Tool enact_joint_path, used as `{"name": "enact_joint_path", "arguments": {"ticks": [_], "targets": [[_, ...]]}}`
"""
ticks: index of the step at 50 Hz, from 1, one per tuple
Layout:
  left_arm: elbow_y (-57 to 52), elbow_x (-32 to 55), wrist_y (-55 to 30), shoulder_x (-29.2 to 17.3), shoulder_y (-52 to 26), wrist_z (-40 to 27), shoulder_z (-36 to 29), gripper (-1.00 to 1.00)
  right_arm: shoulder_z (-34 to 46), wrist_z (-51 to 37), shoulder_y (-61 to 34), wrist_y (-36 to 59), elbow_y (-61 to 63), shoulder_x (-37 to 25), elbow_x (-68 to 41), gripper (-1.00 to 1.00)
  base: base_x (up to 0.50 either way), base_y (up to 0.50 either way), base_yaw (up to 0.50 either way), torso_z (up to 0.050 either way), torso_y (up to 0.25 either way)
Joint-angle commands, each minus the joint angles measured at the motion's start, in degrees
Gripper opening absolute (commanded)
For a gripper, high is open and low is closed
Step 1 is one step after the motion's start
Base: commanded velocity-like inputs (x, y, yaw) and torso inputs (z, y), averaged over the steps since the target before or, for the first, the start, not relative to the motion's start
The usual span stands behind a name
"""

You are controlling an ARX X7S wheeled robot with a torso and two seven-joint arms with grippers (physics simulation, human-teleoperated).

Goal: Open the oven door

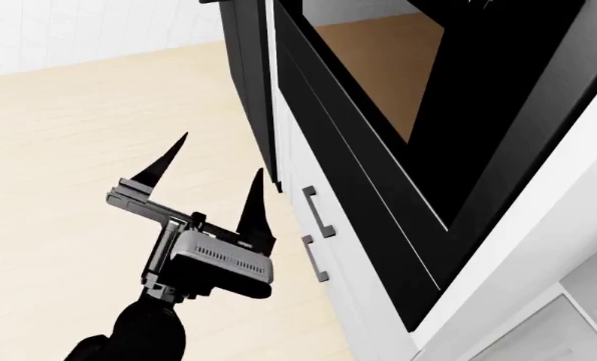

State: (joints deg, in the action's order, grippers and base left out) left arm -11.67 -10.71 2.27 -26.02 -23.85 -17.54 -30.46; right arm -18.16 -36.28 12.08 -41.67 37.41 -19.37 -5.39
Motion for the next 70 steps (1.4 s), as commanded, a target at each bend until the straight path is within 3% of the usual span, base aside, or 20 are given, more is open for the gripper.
{"name": "enact_joint_path", "arguments": {"ticks": [1, 9, 19, 31, 70], "targets": [[2.29, -1.28, 0.0, 1.28, -2.99, -0.05, -0.73, 1.0, 0.05, -0.07, -0.19, 0.11, -0.04, -0.17, 0.02, 1.0, 0.0, 0.0, 0.0, 0.0, 0.0], [2.97, -0.09, 0.41, 2.62, -3.94, -1.44, 0.41, 1.0, 0.1, -0.14, -0.54, 0.42, -0.12, -0.38, -0.06, 1.0, 0.0, 0.0, 0.0, 0.0, 0.0], [4.87, -0.11, 9.92, 3.02, -5.36, -3.24, -0.24, 1.0, 0.28, -0.1, -0.37, 0.14, -0.2, -0.41, -0.03, 1.0, 0.0, 0.0, 0.0, 0.0, 0.0], [4.4, -2.63, 13.42, 2.29, -6.82, -2.61, -2.09, 1.0, 0.32, -0.12, 0.0, -0.16, -0.18, -0.41, -0.06, 1.0, 0.0, 0.0, 0.0, 0.0, 0.0], [7.25, -2.06, 9.17, 7.36, -18.63, 4.79, -6.32, 1.0, 0.45, -0.22, 0.19, -0.5, -0.08, -0.87, -0.46, 1.0, 0.0, 0.0, 0.0, 0.0, 0.0]]}}
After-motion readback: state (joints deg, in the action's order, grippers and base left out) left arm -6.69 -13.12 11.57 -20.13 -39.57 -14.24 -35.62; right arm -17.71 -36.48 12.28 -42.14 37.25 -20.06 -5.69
